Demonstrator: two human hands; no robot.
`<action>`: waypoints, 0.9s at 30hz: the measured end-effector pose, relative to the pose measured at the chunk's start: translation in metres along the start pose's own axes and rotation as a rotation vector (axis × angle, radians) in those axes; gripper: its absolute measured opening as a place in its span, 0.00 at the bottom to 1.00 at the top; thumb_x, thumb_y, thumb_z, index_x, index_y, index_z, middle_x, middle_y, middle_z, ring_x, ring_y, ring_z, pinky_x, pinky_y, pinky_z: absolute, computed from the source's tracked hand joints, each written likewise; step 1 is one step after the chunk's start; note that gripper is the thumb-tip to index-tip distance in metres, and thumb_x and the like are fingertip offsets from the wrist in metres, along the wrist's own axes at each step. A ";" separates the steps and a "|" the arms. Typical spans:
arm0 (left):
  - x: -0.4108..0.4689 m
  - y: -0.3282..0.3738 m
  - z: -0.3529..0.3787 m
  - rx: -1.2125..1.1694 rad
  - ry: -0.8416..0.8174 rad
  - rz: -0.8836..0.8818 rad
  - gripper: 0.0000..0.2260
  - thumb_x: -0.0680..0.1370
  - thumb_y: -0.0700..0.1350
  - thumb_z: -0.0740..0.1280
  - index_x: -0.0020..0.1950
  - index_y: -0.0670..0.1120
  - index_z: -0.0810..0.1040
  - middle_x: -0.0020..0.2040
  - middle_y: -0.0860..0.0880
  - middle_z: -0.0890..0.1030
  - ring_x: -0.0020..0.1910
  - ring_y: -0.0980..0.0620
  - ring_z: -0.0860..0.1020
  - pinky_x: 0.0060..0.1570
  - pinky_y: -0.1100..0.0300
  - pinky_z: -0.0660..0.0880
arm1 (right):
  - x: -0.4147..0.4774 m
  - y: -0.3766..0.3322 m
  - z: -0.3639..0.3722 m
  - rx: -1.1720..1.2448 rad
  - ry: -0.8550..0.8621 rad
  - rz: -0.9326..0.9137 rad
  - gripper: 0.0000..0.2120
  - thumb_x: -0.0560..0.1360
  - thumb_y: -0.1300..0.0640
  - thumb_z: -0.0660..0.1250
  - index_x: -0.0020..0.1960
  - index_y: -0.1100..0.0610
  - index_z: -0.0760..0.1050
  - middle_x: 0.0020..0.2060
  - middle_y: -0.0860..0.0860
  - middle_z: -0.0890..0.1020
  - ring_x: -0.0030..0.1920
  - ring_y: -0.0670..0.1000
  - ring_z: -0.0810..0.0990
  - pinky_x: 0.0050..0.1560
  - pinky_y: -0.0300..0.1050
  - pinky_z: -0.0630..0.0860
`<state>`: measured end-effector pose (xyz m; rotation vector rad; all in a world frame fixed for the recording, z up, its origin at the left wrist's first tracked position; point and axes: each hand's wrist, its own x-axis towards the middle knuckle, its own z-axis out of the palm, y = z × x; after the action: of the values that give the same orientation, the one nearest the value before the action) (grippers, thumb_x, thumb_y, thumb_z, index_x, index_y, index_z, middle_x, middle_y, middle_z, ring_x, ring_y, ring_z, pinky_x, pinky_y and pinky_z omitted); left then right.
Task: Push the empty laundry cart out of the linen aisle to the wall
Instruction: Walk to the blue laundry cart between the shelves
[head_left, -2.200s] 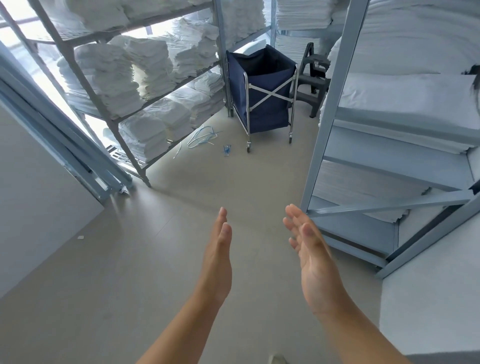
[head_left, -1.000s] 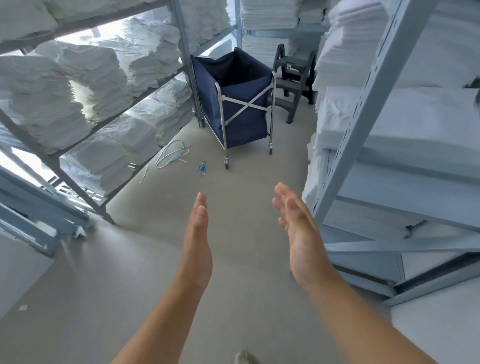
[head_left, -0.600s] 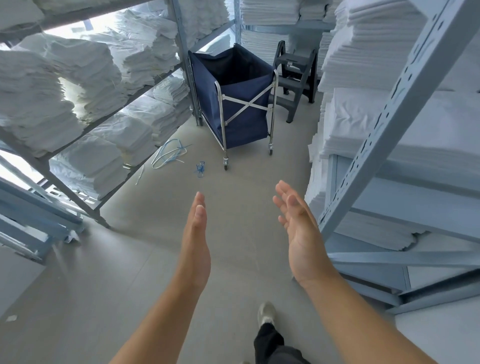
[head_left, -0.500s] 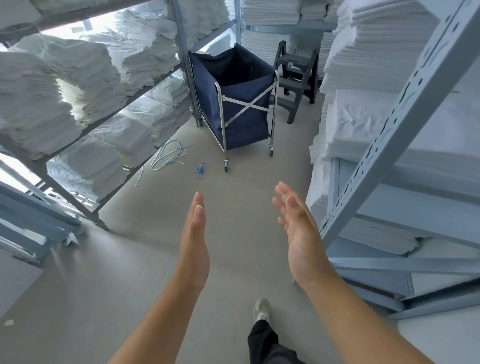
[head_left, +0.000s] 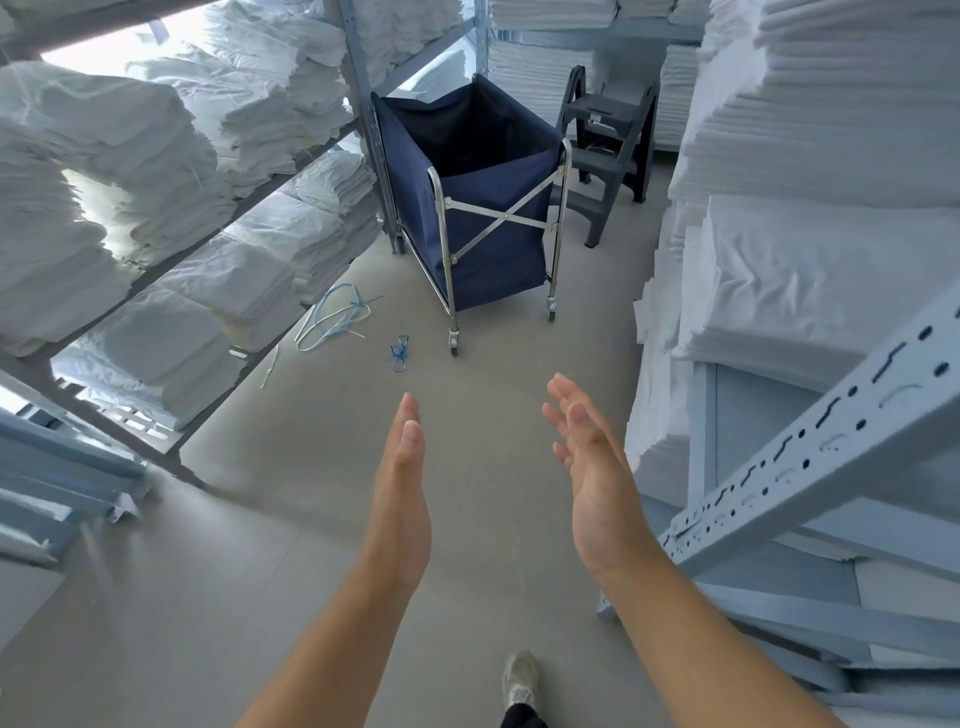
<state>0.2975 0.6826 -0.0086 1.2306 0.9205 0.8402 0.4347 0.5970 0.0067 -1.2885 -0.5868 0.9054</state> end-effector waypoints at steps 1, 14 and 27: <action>0.010 0.000 0.003 0.004 0.001 -0.003 0.40 0.68 0.73 0.56 0.77 0.58 0.59 0.76 0.64 0.62 0.73 0.70 0.60 0.78 0.55 0.53 | 0.010 0.000 -0.001 0.001 0.001 0.000 0.38 0.60 0.19 0.65 0.67 0.32 0.73 0.69 0.32 0.74 0.73 0.38 0.67 0.78 0.55 0.56; 0.110 0.018 0.020 0.019 0.008 0.026 0.38 0.68 0.74 0.57 0.75 0.61 0.59 0.77 0.64 0.62 0.74 0.70 0.59 0.78 0.54 0.53 | 0.117 -0.010 0.003 0.003 0.006 -0.024 0.35 0.61 0.18 0.64 0.65 0.29 0.73 0.69 0.31 0.74 0.71 0.36 0.69 0.76 0.51 0.57; 0.255 0.030 0.019 -0.008 -0.080 0.003 0.37 0.66 0.78 0.58 0.72 0.66 0.61 0.75 0.68 0.63 0.73 0.72 0.59 0.77 0.55 0.53 | 0.251 -0.025 0.033 -0.013 0.079 -0.025 0.35 0.59 0.18 0.65 0.63 0.27 0.73 0.68 0.30 0.73 0.72 0.36 0.68 0.77 0.50 0.57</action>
<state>0.4168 0.9109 -0.0079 1.2501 0.8501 0.7911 0.5502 0.8232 0.0097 -1.3196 -0.5464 0.8270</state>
